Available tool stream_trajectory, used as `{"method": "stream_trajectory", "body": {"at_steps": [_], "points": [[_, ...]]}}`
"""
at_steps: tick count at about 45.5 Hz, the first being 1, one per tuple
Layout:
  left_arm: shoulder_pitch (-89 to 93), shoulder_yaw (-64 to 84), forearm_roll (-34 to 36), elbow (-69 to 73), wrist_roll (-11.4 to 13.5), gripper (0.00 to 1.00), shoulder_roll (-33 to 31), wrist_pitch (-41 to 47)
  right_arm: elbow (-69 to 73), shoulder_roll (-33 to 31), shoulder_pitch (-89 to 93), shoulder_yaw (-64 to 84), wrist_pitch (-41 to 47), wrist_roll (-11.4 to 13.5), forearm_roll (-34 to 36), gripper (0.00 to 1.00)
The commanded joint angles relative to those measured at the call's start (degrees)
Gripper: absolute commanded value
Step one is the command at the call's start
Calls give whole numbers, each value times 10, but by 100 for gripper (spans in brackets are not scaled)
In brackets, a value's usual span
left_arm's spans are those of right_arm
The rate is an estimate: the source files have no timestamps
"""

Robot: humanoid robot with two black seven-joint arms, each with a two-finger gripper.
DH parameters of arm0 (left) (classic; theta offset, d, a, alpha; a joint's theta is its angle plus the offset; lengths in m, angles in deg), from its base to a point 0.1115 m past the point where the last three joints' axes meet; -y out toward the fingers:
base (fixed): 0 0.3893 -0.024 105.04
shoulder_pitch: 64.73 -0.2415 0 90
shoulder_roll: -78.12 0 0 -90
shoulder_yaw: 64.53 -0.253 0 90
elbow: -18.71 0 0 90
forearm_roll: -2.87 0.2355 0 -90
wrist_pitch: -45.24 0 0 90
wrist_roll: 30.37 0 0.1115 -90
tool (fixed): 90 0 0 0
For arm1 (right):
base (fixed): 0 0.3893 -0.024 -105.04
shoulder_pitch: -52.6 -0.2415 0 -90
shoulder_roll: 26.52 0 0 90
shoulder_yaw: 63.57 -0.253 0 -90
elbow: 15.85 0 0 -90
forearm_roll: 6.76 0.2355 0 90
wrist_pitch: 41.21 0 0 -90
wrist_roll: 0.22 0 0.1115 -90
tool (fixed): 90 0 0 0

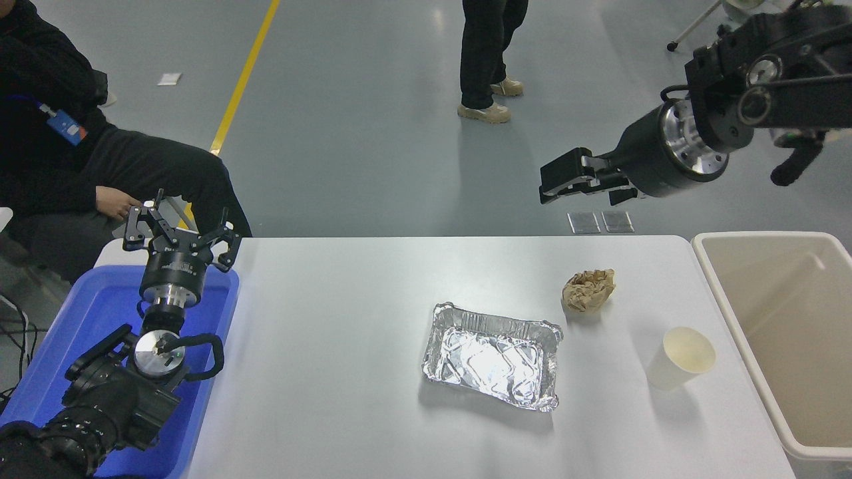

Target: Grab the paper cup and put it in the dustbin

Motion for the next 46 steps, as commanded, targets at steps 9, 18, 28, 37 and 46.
{"method": "stream_trajectory", "body": {"at_steps": [9,18,28,37,46], "points": [[0,0,0,0,0,99,0,0,64,8,-20,52,136,0,33,100],[0,1,0,0,0,99,0,0,57,12,-28,54,149,6,117,100],[0,1,0,0,0,99,0,0,57,9,-29,70,166,3,117,100],[0,0,0,0,0,99,0,0,48,-10,-25,75,162,4,35,100],[0,0,0,0,0,99,0,0,12,-64,12,74,154,4,-106,100]]}}
